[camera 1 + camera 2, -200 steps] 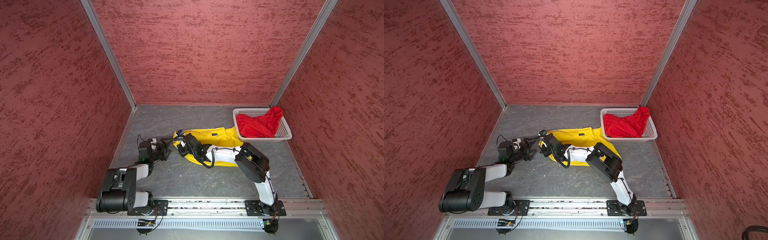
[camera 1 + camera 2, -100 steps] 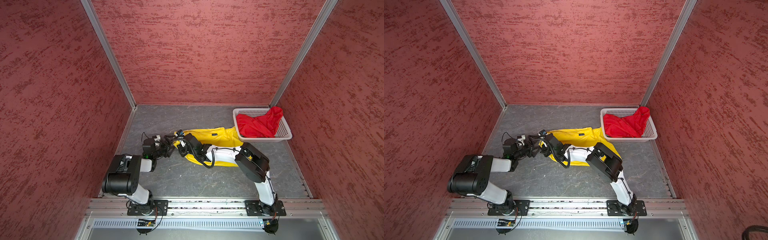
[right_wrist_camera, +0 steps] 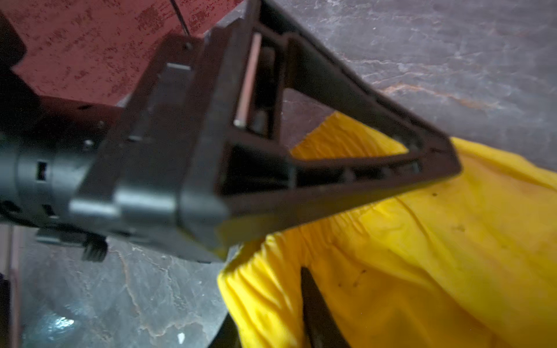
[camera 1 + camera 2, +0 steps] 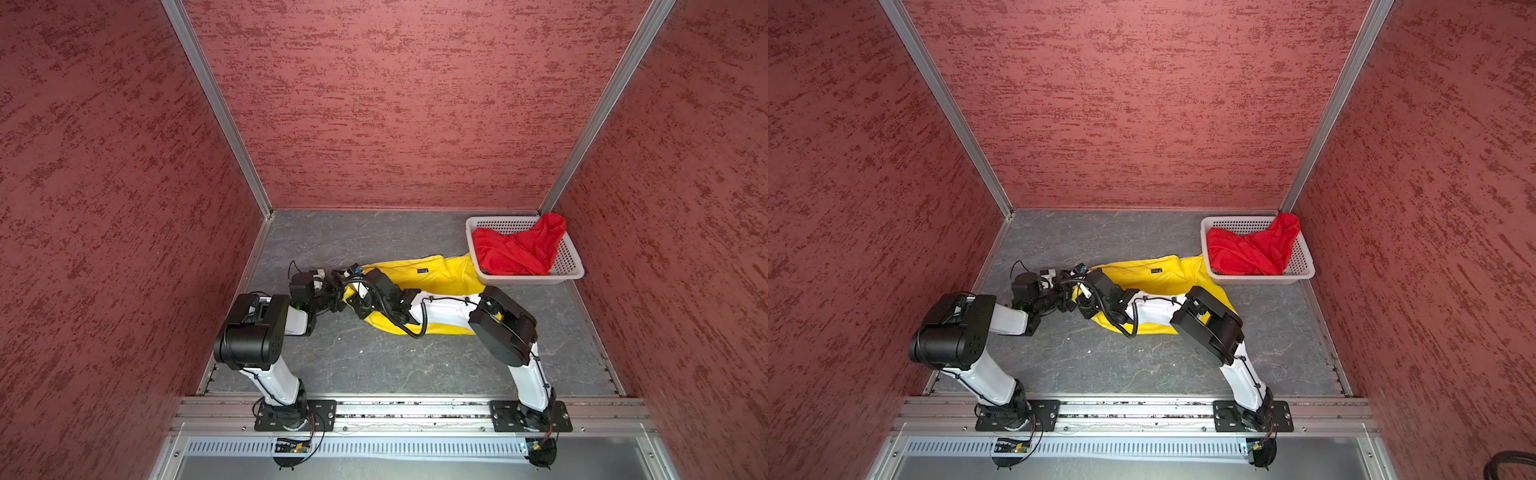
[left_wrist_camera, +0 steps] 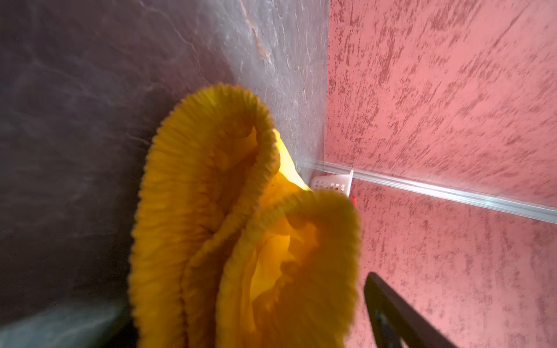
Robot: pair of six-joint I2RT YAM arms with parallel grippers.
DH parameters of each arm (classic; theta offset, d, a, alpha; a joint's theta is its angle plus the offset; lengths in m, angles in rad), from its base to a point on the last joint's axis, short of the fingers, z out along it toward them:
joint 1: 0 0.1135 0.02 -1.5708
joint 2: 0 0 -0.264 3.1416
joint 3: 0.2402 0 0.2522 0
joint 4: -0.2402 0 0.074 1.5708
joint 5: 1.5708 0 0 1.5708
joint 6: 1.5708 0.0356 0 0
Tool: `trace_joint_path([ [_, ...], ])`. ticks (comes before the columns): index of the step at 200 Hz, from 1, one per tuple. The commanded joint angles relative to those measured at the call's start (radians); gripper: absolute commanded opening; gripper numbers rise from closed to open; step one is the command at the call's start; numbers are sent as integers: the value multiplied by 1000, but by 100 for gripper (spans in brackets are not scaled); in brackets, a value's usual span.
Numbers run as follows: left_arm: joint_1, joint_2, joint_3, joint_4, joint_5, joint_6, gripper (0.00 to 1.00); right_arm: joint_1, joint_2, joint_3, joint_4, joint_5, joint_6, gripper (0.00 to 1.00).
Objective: Fold and stack the shorts
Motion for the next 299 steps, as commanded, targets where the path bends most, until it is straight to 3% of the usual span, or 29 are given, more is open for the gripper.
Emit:
trace_joint_path([
  [1, 18, 10, 11, 11, 30, 5, 65, 8, 27, 13, 48, -47, 55, 40],
  [15, 32, 7, 10, 4, 43, 4, 49, 8, 19, -9, 57, -4, 65, 52],
  [33, 51, -2, 14, -35, 54, 20, 32, 8, -12, -51, 85, 33, 76, 59],
  [60, 88, -7, 45, -119, 75, 76, 12, 6, -94, -106, 88, 43, 126, 61],
  [76, 116, -4, 59, -144, 94, 93, 7, 5, -187, -166, 102, 56, 146, 61],
  [103, 172, -24, 72, -193, 137, 100, 7, -8, -331, -244, 33, 229, 171, 66],
  [115, 195, -51, 98, -290, 153, 121, 7, -29, -371, -285, 7, 310, 196, 68],
  [133, 213, -111, 145, -495, 162, 204, 7, -76, -397, -330, -4, 328, 248, 65],
  [142, 218, -155, 183, -628, 149, 266, 7, -98, -393, -328, -27, 317, 275, 53],
  [156, 224, -220, 242, -829, 102, 366, 10, -114, -368, -309, -60, 311, 309, 12],
  [170, 230, -279, 295, -985, 58, 441, 13, -114, -335, -293, -54, 310, 318, 0],
  [204, 247, -344, 409, -1217, 43, 545, 16, -98, -155, -137, -128, 244, 338, 0],
  [263, 293, -337, 569, -1439, 16, 671, 19, 0, 188, 233, -250, 3, 308, 0],
  [285, 307, -344, 628, -1506, -34, 702, 19, 17, 263, 365, -261, -100, 292, 0],
  [299, 314, -364, 633, -1507, -62, 696, 19, 13, 255, 391, -265, -88, 292, 0],
])
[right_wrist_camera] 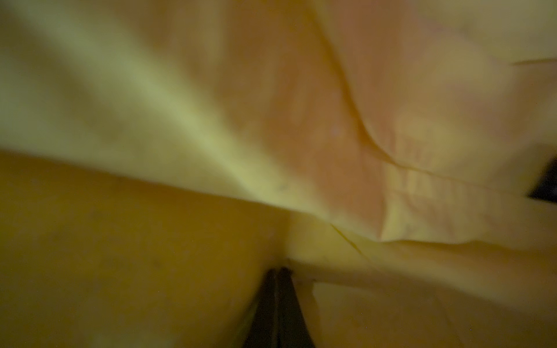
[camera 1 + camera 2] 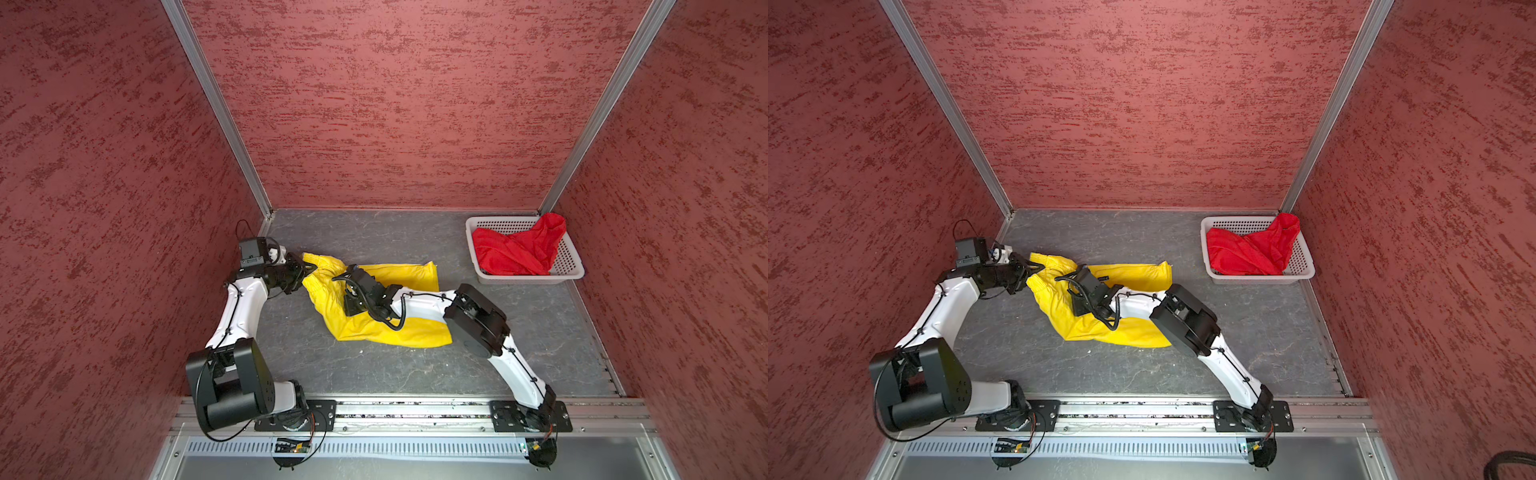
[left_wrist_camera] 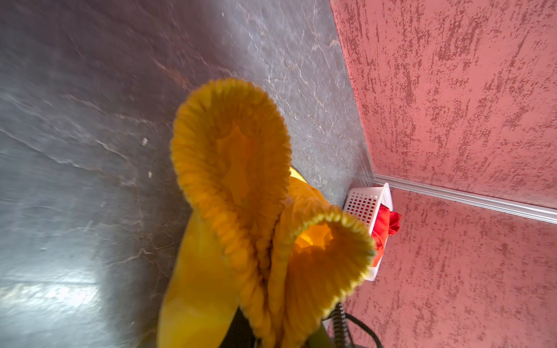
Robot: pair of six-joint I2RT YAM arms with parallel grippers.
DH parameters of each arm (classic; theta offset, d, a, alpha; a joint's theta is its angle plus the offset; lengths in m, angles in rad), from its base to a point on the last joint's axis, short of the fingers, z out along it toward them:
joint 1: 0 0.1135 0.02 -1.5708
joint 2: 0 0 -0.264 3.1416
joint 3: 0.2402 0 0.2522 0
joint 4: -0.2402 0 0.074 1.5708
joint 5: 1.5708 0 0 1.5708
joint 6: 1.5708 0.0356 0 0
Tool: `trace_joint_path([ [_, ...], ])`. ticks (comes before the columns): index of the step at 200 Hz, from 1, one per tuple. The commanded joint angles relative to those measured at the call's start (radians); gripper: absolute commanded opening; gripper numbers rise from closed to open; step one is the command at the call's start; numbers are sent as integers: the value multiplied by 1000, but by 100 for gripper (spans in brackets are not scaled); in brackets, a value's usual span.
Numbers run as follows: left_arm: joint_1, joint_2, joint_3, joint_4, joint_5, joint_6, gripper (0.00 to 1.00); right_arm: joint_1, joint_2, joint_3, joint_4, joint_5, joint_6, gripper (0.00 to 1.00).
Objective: Fold and stack the shorts
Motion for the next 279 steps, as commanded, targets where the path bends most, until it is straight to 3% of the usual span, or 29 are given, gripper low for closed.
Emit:
trace_joint_path([
  [1, 15, -34, 36, -74, -46, 51, 19, 8, -3, 64, -45, -90, -13, 0],
  [39, 9, -43, 87, -154, -119, 91, 24, -37, -170, -50, -34, -18, -43, 0],
  [86, 2, -76, 127, -202, -217, 117, 24, -171, -428, -408, 44, 43, 16, 0],
  [106, -9, -90, 137, -210, -251, 115, 24, -208, -452, -462, 31, 33, 32, 0],
  [146, -31, -110, 150, -201, -253, 86, 24, -186, -267, -339, 80, -197, 117, 0],
  [177, -50, -107, 170, -215, -294, 100, 25, -114, -78, -82, -28, -217, 79, 0],
  [231, -75, -53, 199, -209, -268, 97, 25, -92, 120, 163, -77, -273, 123, 0],
  [279, -119, -45, 184, -209, -274, 96, 25, -103, 119, 200, -59, -292, 108, 0],
])
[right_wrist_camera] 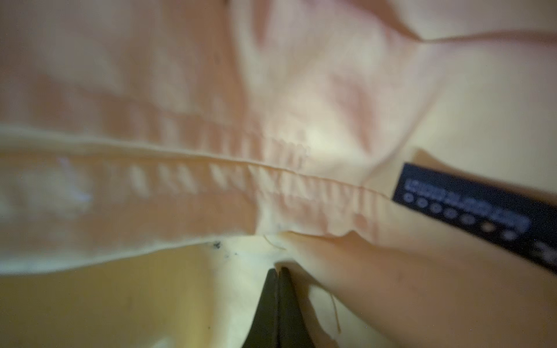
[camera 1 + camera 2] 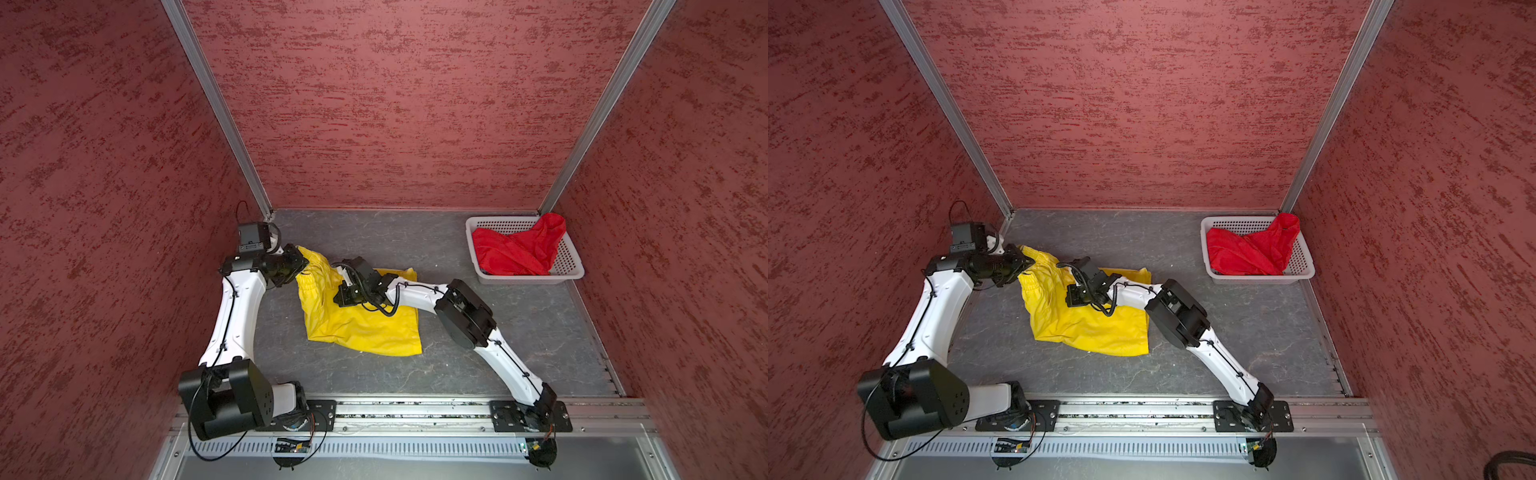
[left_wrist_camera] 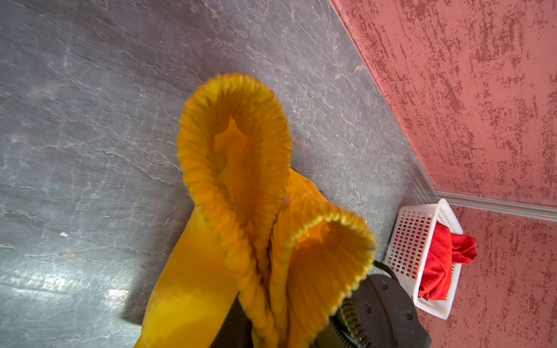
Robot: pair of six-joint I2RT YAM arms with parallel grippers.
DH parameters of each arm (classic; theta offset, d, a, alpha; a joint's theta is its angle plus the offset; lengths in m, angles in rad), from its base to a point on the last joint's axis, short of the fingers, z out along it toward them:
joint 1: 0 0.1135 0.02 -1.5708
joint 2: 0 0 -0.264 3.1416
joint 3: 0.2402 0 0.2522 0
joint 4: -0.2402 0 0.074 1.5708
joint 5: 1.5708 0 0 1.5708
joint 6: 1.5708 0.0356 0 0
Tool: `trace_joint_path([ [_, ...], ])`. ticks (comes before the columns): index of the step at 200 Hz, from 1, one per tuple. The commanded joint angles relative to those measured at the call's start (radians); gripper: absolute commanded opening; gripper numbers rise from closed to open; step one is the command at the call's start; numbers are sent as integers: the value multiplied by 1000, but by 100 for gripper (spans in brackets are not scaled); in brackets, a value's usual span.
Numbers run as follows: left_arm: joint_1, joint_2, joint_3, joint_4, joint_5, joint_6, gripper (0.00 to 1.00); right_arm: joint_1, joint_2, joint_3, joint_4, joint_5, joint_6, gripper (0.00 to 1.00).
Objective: Fold and stack the shorts
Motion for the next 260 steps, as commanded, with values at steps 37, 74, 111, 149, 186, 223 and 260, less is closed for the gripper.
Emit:
trace_joint_path([
  [37, -35, -10, -25, 12, -26, 17, 25, -57, -146, -88, 60, -105, 48, 0],
  [74, -29, -18, -15, -10, -59, 41, 25, -123, -507, -483, 153, -61, 52, 0],
  [111, -5, -37, 13, -23, -66, 49, 25, -191, -883, -880, -14, 206, -13, 1],
  [149, -28, -43, 64, -44, -129, 49, 25, -227, -989, -1108, -21, 175, 20, 0],
  [186, -70, -31, 72, -48, -162, 11, 25, -226, -928, -1183, 198, 60, 106, 5],
  [223, -205, 22, 66, -14, -213, -53, 24, -224, -814, -1197, 317, 25, 139, 3],
  [260, -345, 94, 65, 40, -261, -123, 24, -224, -751, -1215, 378, 30, 145, 2],
])
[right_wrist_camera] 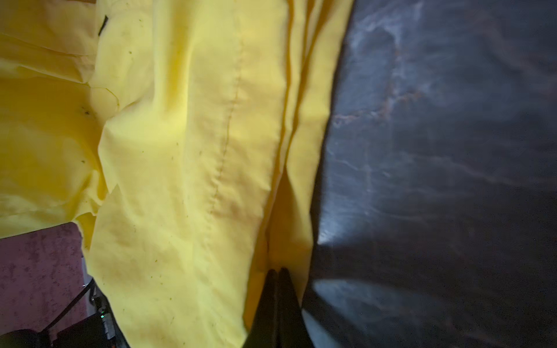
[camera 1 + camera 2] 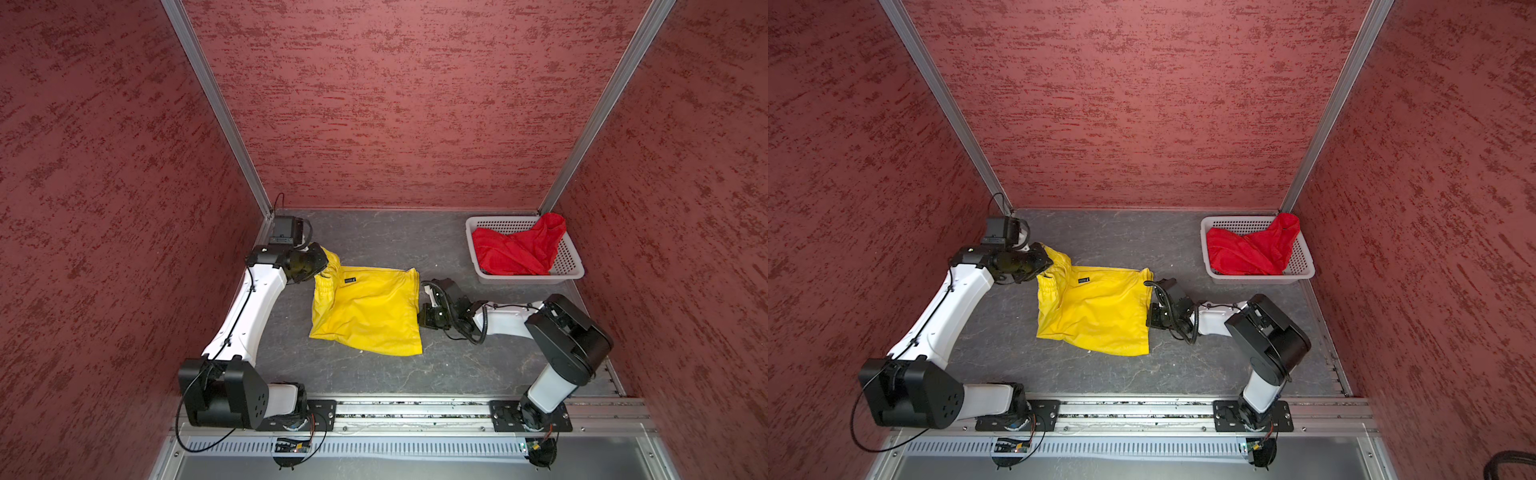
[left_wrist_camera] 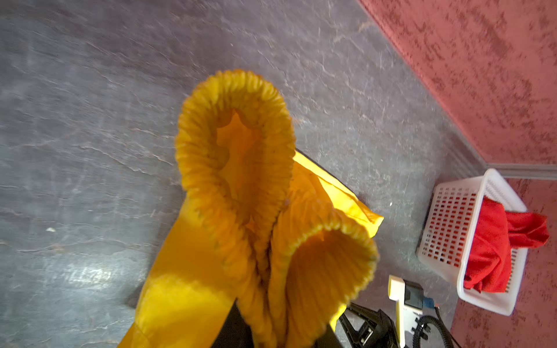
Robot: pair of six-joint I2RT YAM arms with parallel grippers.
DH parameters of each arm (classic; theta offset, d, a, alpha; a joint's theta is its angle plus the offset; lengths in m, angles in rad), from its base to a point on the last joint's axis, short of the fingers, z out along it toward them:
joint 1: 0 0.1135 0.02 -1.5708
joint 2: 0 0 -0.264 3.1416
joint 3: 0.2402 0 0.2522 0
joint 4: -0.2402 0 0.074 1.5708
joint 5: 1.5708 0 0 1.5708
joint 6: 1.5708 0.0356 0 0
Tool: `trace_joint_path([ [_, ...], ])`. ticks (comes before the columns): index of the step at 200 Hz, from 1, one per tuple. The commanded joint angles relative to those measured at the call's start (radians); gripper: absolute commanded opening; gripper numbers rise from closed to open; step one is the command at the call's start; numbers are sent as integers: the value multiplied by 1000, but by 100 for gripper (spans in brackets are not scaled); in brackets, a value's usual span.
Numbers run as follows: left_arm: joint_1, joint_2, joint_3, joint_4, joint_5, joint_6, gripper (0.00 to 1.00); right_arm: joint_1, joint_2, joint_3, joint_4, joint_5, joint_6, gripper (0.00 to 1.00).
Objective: Fold and stack the shorts
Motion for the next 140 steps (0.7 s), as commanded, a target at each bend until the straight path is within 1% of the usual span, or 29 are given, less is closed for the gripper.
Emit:
trace_joint_path([
  [1, -74, 39, 11, 70, -44, -65, 24, 5, 32, -16, 87, -7, 31, 2],
  [26, -149, 84, -27, 145, -46, -127, 24, 6, 58, -22, 109, 10, 19, 2],
  [46, -229, 135, -48, 200, -51, -169, 24, 6, 82, -23, 127, 8, 20, 1],
  [73, -334, 221, -43, 248, -62, -206, 24, 8, 108, -27, 144, 5, 27, 1],
  [95, -396, 289, -20, 260, -64, -220, 25, 7, 114, -38, 159, 13, 30, 0],
  [100, -405, 303, -20, 265, -67, -222, 28, 8, 114, -42, 161, 16, 30, 0],
  [107, -422, 316, -22, 283, -66, -227, 38, 7, 114, -47, 162, 22, 29, 0],
  [112, -432, 324, -26, 297, -62, -230, 60, 8, 115, -48, 161, 27, 28, 0],
  [114, -435, 327, -28, 305, -60, -231, 66, 8, 114, -48, 161, 28, 28, 0],
  [116, -438, 330, -29, 309, -58, -233, 76, 7, 115, -50, 160, 29, 27, 0],
  [119, -442, 335, -31, 314, -54, -233, 83, 8, 115, -51, 159, 31, 28, 0],
  [125, -447, 343, -35, 334, -41, -232, 88, 7, 116, -54, 156, 36, 26, 0],
  [140, -452, 355, -50, 380, 0, -237, 92, 8, 113, -62, 144, 53, 24, 0],
])
